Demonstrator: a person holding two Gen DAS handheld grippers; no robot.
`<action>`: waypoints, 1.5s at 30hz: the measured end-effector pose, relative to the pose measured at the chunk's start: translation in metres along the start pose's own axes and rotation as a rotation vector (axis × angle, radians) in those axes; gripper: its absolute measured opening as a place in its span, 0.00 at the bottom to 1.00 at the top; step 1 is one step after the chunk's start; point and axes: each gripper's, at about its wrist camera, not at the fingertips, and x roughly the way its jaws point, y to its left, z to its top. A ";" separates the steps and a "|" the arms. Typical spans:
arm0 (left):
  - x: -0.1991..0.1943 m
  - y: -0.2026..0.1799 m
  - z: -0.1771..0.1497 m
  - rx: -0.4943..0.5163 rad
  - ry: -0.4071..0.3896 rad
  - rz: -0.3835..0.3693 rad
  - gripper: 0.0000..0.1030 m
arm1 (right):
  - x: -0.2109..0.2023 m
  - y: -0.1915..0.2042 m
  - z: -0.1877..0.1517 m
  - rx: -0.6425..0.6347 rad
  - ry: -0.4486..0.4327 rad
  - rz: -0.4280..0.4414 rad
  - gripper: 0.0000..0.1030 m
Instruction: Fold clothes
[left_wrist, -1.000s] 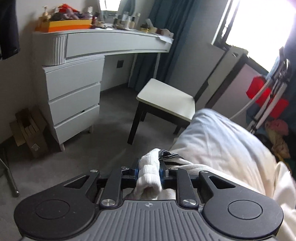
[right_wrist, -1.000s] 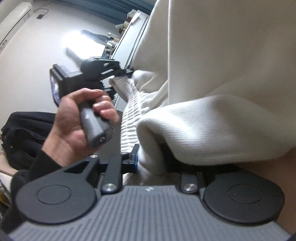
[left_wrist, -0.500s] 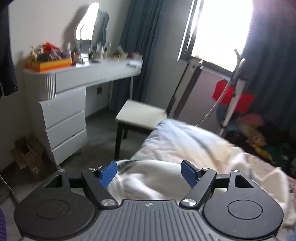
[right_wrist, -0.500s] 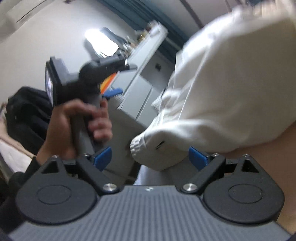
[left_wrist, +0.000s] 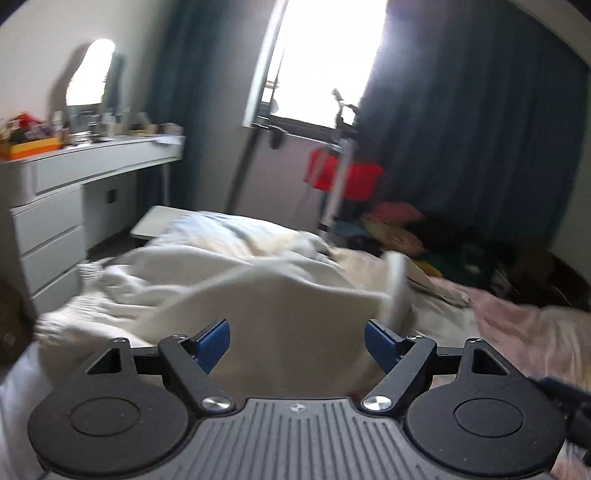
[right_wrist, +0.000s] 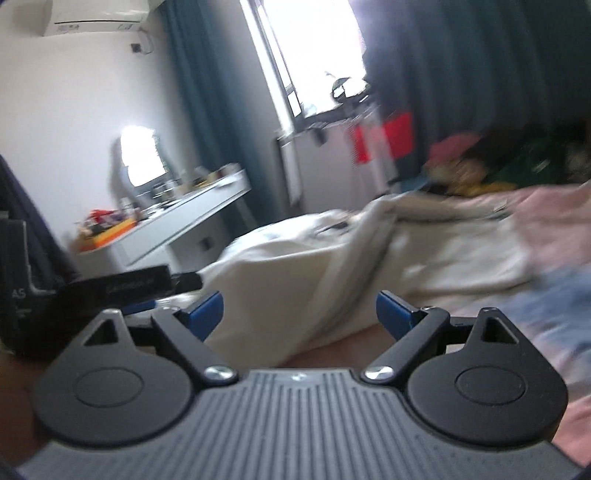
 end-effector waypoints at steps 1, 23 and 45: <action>0.003 -0.011 -0.003 0.011 0.008 -0.013 0.79 | -0.007 -0.010 0.000 -0.004 -0.007 -0.019 0.89; 0.253 -0.136 0.023 0.097 0.071 0.024 0.79 | 0.010 -0.167 0.007 0.178 -0.091 -0.144 0.89; 0.170 -0.224 0.043 0.389 0.017 -0.123 0.03 | 0.013 -0.254 -0.021 0.401 -0.116 -0.259 0.89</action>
